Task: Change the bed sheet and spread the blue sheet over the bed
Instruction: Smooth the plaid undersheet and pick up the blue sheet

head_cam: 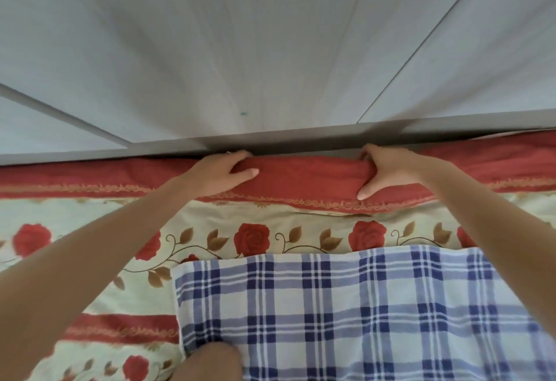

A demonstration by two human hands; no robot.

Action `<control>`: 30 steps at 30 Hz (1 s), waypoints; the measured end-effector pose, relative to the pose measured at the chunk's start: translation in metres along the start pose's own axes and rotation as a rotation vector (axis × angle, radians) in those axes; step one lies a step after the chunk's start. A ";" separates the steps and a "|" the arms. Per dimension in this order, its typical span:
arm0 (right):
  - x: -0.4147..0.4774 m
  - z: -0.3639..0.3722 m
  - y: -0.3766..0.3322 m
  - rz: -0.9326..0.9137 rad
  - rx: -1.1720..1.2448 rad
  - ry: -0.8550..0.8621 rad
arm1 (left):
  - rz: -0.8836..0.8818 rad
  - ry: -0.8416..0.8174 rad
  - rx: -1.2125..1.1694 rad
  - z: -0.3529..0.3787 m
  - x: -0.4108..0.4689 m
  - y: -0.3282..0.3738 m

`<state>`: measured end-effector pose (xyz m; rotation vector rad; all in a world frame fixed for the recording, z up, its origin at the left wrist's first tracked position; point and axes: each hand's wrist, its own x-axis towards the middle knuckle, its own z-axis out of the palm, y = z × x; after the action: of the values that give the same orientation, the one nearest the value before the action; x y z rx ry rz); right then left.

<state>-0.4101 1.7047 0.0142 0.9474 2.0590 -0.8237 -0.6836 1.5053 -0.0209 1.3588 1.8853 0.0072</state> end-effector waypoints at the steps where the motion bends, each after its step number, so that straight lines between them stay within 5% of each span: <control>1: -0.004 -0.002 0.000 0.011 0.013 -0.062 | 0.021 -0.032 -0.004 -0.003 -0.003 0.000; 12: 0.002 -0.011 0.001 0.017 0.310 -0.092 | -0.372 -0.497 -0.387 -0.032 0.025 0.021; 16: 0.014 -0.004 0.011 0.134 0.342 -0.035 | -0.372 -0.592 -0.627 -0.026 0.052 0.024; 20: 0.021 0.000 -0.001 0.180 0.346 -0.044 | -0.459 -0.546 -0.521 -0.012 0.072 0.028; 24: 0.029 0.001 -0.015 0.254 0.175 -0.190 | -0.324 -0.343 -0.009 0.011 0.087 0.049; 30: 0.041 0.002 -0.028 0.293 -0.079 -0.105 | 0.109 0.037 -0.181 0.021 0.051 0.083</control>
<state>-0.4518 1.7029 -0.0135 1.1051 1.7949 -0.6183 -0.6111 1.5723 -0.0293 1.3428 1.7919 0.2537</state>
